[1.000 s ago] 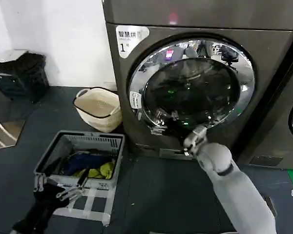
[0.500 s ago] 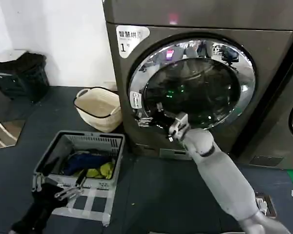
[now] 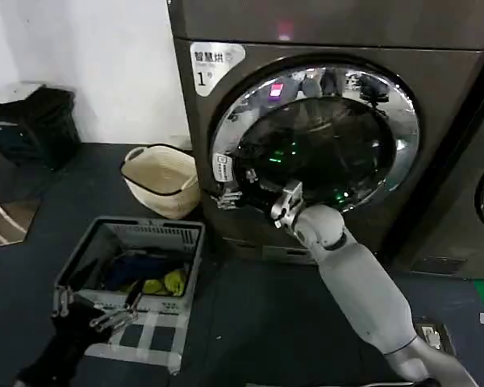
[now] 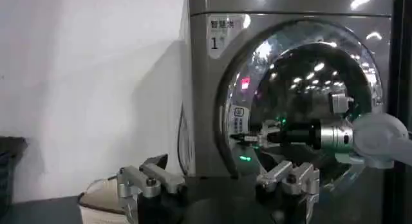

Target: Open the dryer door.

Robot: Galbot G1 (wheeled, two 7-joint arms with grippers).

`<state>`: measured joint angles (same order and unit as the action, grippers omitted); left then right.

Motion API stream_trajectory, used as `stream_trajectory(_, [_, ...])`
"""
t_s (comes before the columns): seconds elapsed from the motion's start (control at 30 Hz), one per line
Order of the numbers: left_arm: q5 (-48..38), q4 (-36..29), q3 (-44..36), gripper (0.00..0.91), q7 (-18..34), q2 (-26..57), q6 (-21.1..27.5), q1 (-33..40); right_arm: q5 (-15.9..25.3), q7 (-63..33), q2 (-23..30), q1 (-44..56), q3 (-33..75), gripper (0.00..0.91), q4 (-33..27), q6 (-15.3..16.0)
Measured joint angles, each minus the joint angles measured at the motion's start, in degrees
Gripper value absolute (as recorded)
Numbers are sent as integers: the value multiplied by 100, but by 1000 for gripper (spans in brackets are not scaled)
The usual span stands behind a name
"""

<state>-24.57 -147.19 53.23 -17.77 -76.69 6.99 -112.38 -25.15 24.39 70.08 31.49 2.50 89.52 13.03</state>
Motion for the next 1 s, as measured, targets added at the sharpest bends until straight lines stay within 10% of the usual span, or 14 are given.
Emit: stream_trajectory(1.0, [-1126,7,511,907,270,442,549,479,-480,1944,-436,442,436,907,357,-176])
